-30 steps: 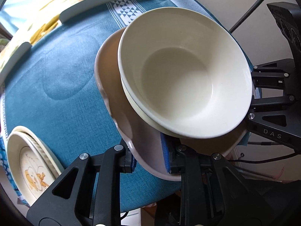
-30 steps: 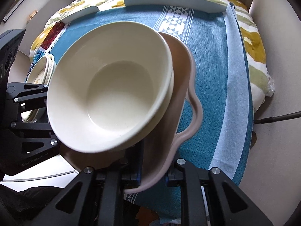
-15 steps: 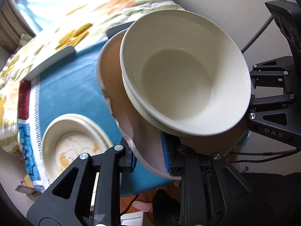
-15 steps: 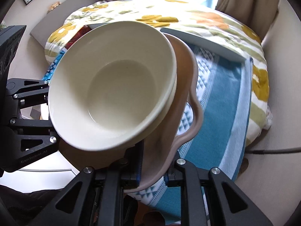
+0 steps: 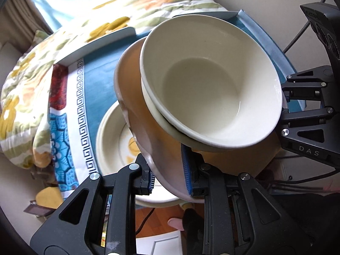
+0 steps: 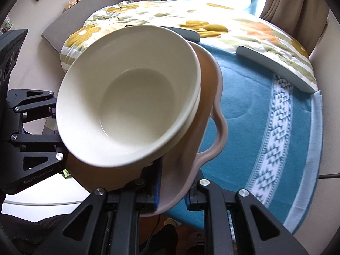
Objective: Organize plates and bowls
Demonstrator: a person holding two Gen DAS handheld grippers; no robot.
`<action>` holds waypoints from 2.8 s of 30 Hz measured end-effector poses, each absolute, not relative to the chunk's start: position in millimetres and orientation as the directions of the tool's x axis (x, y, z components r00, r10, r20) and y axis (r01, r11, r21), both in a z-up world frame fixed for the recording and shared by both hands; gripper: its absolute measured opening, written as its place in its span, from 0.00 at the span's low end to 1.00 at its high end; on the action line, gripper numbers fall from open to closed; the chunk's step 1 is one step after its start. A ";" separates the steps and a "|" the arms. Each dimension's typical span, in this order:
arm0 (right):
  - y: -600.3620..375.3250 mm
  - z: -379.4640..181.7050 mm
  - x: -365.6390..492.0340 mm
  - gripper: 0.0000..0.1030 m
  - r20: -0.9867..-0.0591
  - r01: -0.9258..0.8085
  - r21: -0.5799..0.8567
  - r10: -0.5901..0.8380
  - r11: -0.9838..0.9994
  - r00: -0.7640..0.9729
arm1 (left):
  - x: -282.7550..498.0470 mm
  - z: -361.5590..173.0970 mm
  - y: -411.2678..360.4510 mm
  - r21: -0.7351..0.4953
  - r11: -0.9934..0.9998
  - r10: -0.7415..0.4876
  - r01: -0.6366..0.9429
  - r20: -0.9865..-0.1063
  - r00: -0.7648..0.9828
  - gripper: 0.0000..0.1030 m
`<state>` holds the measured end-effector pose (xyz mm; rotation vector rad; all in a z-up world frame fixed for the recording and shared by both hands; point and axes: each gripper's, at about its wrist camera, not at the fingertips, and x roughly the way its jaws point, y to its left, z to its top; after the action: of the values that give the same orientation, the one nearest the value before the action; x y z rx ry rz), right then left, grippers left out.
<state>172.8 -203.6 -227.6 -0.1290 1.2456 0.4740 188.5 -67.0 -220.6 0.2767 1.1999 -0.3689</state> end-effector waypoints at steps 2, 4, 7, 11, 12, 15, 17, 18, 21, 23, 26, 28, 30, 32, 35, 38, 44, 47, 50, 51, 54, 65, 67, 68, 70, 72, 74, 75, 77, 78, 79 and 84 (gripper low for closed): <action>-187.3 -233.0 170.1 0.15 -0.934 -0.398 0.163 0.271 0.903 0.231 | 190.8 -226.9 -53.7 0.015 0.902 -0.129 0.431 -0.944 0.303 0.18; -173.6 -239.7 168.5 0.15 -0.938 -0.381 0.169 0.267 0.909 0.221 | 190.5 -234.9 -43.3 0.019 0.895 -0.127 0.446 -0.947 0.295 0.18; -157.4 -251.0 166.6 0.15 -0.942 -0.357 0.177 0.263 0.917 0.208 | 190.9 -247.0 -27.5 0.012 0.888 -0.130 0.459 -0.952 0.276 0.18; -143.2 -260.7 166.5 0.15 -0.948 -0.329 0.166 0.242 0.930 0.206 | 194.3 -263.7 -12.3 -0.014 0.882 -0.149 0.471 -0.957 0.250 0.18; -140.7 -260.5 167.1 0.15 -0.948 -0.325 0.156 0.234 0.933 0.214 | 194.3 -265.5 -10.5 -0.024 0.882 -0.159 0.471 -0.955 0.249 0.19; -135.5 -263.4 169.5 0.15 -0.952 -0.311 0.144 0.218 0.939 0.215 | 196.6 -270.3 -5.2 -0.035 0.880 -0.172 0.474 -0.953 0.249 0.18; -132.3 -266.2 167.4 0.15 -0.954 -0.305 0.141 0.212 0.942 0.214 | 196.6 -271.9 -2.5 -0.035 0.878 -0.174 0.477 -0.952 0.250 0.18; -130.6 -266.7 167.3 0.15 -0.954 -0.302 0.141 0.211 0.943 0.214 | 197.2 -273.1 -0.4 -0.039 0.878 -0.175 0.476 -0.953 0.245 0.18; -125.2 -268.3 168.7 0.15 -0.955 -0.298 0.131 0.201 0.945 0.216 | 199.3 -276.4 4.1 -0.047 0.877 -0.180 0.477 -0.955 0.235 0.18; -125.3 -269.7 169.7 0.15 -0.956 -0.293 0.125 0.194 0.948 0.218 | 201.2 -277.7 5.6 -0.049 0.876 -0.183 0.480 -0.954 0.238 0.18; -126.8 -271.7 171.9 0.15 -0.956 -0.276 0.138 0.201 0.951 0.214 | 203.5 -277.7 5.8 -0.044 0.872 -0.183 0.488 -0.953 0.242 0.18; -127.0 -272.8 171.4 0.15 -0.956 -0.269 0.140 0.201 0.953 0.214 | 203.9 -277.8 5.0 -0.036 0.871 -0.177 0.490 -0.954 0.244 0.18; -127.5 -272.9 170.3 0.15 -0.956 -0.265 0.140 0.200 0.954 0.215 | 203.8 -278.4 5.1 -0.035 0.871 -0.176 0.491 -0.954 0.244 0.19; -128.0 -273.4 169.9 0.15 -0.956 -0.259 0.144 0.202 0.955 0.212 | 203.3 -279.1 5.2 -0.034 0.871 -0.174 0.490 -0.954 0.243 0.19; -128.1 -273.8 169.9 0.15 -0.956 -0.257 0.148 0.205 0.955 0.212 | 201.2 -279.2 5.7 -0.034 0.872 -0.176 0.489 -0.953 0.248 0.19; -128.4 -273.8 171.1 0.15 -0.957 -0.249 0.151 0.204 0.957 0.205 | 201.6 -277.7 5.5 -0.022 0.875 -0.163 0.484 -0.954 0.252 0.19; -130.4 -268.5 175.6 0.18 -0.968 -0.220 0.131 0.173 0.967 0.183 | 204.2 -270.0 2.2 0.058 0.874 -0.088 0.483 -0.957 0.275 0.19; -130.9 -262.4 175.8 0.19 -0.972 -0.222 0.107 0.149 0.969 0.182 | 204.3 -267.4 1.3 0.068 0.870 -0.075 0.489 -0.961 0.268 0.19; -133.6 -256.7 174.7 0.19 -0.971 -0.218 0.115 0.156 0.969 0.181 | 202.8 -263.3 2.5 0.067 0.868 -0.076 0.492 -0.962 0.264 0.20; -134.5 -253.5 173.4 0.19 -0.970 -0.214 0.120 0.160 0.969 0.182 | 201.7 -260.8 2.9 0.066 0.869 -0.077 0.491 -0.961 0.266 0.20; -136.5 -243.5 170.7 0.20 -0.969 -0.203 0.111 0.151 0.973 0.195 | 199.6 -251.9 5.7 0.059 0.873 -0.084 0.485 -0.960 0.267 0.20; -153.6 -200.7 147.9 0.24 -0.943 -0.158 0.134 0.175 0.978 0.283 | 180.8 -204.5 13.7 0.057 0.908 -0.099 0.415 -0.933 0.345 0.20; -157.0 -182.9 137.5 0.24 -0.926 -0.166 0.138 0.187 0.976 0.329 | 168.2 -185.8 16.2 0.054 0.926 -0.105 0.373 -0.914 0.392 0.20; -160.1 -172.2 131.4 0.24 -0.913 -0.167 0.143 0.195 0.975 0.357 | 161.4 -175.9 16.7 0.044 0.935 -0.114 0.352 -0.904 0.413 0.20; -166.4 -150.4 117.9 0.24 -0.889 -0.167 0.131 0.191 0.977 0.417 | 144.4 -151.1 17.2 0.013 0.955 -0.135 0.297 -0.872 0.471 0.20; -174.2 -128.4 102.7 0.24 -0.861 -0.162 0.125 0.188 0.979 0.472 | 126.5 -128.0 16.0 -0.013 0.967 -0.148 0.255 -0.841 0.520 0.20; -181.1 -104.3 85.2 0.25 -0.828 -0.157 0.113 0.180 0.981 0.531 | 105.1 -104.1 12.7 -0.035 0.975 -0.157 0.218 -0.803 0.575 0.20; -186.0 -92.2 74.2 0.25 -0.808 -0.153 0.108 0.177 0.982 0.562 | 93.3 -92.7 10.0 -0.046 0.977 -0.166 0.209 -0.779 0.605 0.20; -195.3 -73.7 57.0 0.39 -0.773 -0.147 0.107 0.175 0.983 0.610 | 68.6 -72.0 4.8 -0.049 0.980 -0.166 0.191 -0.729 0.664 0.20; -200.4 -65.7 47.4 0.57 -0.756 -0.140 0.103 0.169 0.985 0.632 | 57.5 -63.8 2.2 -0.040 0.982 -0.156 0.182 -0.709 0.687 0.20; -204.9 -58.3 37.3 0.69 -0.739 -0.131 0.097 0.160 0.987 0.655 | 45.8 -56.8 -0.5 -0.034 0.984 -0.148 0.172 -0.691 0.707 0.20; -218.5 -31.7 -7.9 0.79 -0.660 -0.095 0.078 0.123 0.992 0.741 | -2.4 -34.4 -5.1 -0.031 0.992 -0.118 0.123 -0.594 0.796 1.00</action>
<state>-7.9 -218.5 -31.7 0.0400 0.7258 0.1197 -2.4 -5.1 -34.4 0.0092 0.6376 -0.1294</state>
